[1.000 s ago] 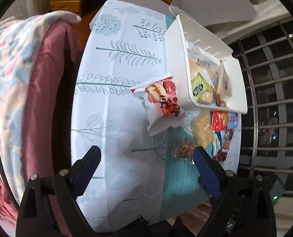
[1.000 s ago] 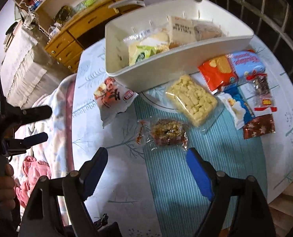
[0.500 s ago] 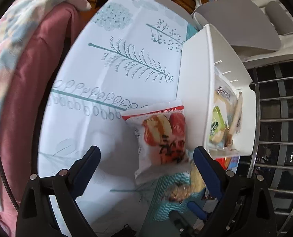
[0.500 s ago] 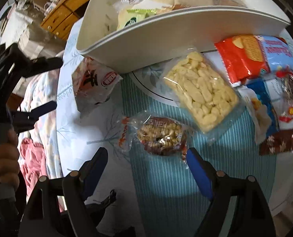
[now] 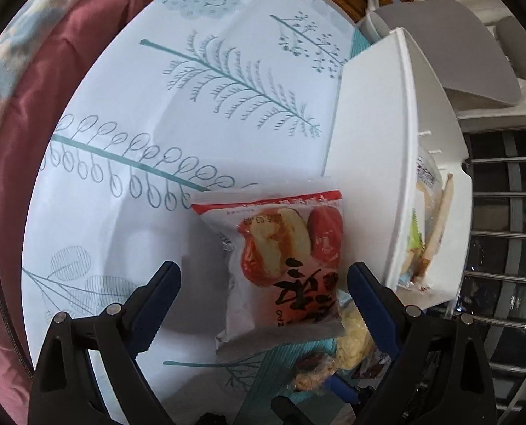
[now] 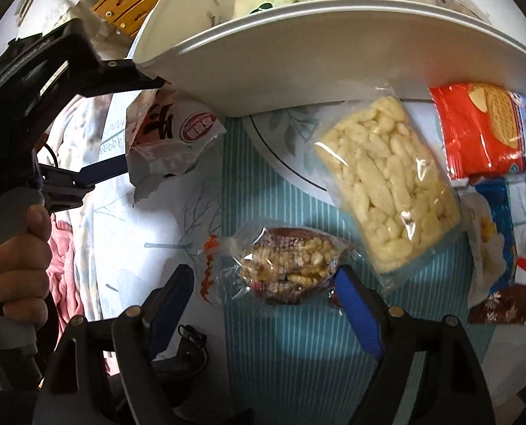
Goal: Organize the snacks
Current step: 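Lift the red-and-white bag with the left gripper while the right gripper reaches the clear nut packet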
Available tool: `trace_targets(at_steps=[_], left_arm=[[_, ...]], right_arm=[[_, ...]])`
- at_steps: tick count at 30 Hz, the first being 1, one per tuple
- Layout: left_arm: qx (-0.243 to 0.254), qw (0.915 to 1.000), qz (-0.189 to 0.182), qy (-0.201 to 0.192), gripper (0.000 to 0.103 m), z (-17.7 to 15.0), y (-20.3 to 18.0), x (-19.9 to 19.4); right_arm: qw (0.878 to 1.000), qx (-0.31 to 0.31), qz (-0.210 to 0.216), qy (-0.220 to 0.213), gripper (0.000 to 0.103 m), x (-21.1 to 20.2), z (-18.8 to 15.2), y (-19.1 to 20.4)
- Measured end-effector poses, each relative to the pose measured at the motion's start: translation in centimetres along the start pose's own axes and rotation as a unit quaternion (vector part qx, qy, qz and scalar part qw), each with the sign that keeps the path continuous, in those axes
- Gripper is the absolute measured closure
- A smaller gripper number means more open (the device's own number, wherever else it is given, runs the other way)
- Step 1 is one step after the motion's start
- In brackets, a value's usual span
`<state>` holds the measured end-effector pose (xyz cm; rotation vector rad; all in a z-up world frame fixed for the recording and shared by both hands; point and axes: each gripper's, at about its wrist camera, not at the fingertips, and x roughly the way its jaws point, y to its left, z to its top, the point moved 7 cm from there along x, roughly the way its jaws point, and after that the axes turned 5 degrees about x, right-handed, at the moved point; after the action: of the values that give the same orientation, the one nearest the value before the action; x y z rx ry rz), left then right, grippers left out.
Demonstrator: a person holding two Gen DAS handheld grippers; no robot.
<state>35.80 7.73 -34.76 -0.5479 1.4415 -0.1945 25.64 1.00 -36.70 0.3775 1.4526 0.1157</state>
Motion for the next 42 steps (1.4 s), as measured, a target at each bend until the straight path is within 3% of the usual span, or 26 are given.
trace_targets(at_steps=[6,10,11,13,15,18,22,32,39,40,41,42], left_arm=[[-0.021,0.9998,-0.001,0.005,0.009,-0.2,0.5,1.1],[-0.017,0.9998,0.000,0.005,0.021,-0.1,-0.2,1.4],[-0.015,0.9999,0.001,0.006,0.022,-0.1,-0.4,1.5],[-0.015,0.9999,0.007,0.004,0.023,-0.1,-0.2,1.4],[-0.017,0.9998,-0.001,0.002,0.031,-0.1,-0.5,1.5],[-0.024,0.9996,-0.012,0.003,0.033,-0.3,-0.4,1.5],[-0.023,0.9995,-0.014,0.016,0.044,-0.7,-0.3,1.6],[-0.013,0.9983,-0.010,0.057,0.051,-4.8,1.8,0.2],[0.001,0.9983,-0.017,0.056,0.051,-8.2,3.5,-2.7],[0.003,0.9983,-0.020,0.054,0.051,-8.6,3.7,-3.2],[0.004,0.9984,-0.022,0.051,0.051,-8.8,4.1,-3.8],[0.007,0.9986,-0.023,0.047,0.051,-9.2,4.4,-4.5]], right_arm=[[1.000,-0.011,0.001,-0.004,0.021,0.0,0.5,0.2],[1.000,-0.014,-0.002,-0.001,0.024,-0.1,1.0,0.3],[1.000,-0.014,-0.005,-0.001,0.034,-0.2,1.2,0.3],[1.000,-0.020,-0.018,-0.010,0.043,-0.7,1.8,0.3],[1.000,-0.022,-0.016,-0.006,0.043,-0.8,2.1,0.2],[0.999,-0.026,-0.020,-0.005,0.044,-0.8,2.2,0.4],[0.999,-0.028,-0.038,-0.007,0.044,-0.8,2.2,1.0],[0.997,-0.002,-0.075,0.016,0.044,-0.1,-0.5,2.6],[0.997,0.049,-0.040,0.045,0.044,0.5,-3.9,4.0],[0.997,0.056,-0.037,0.047,0.046,0.6,-4.5,4.3],[0.996,0.061,-0.036,0.048,0.058,0.6,-4.9,4.6],[0.996,0.067,-0.029,0.046,0.060,0.3,-5.0,4.6]])
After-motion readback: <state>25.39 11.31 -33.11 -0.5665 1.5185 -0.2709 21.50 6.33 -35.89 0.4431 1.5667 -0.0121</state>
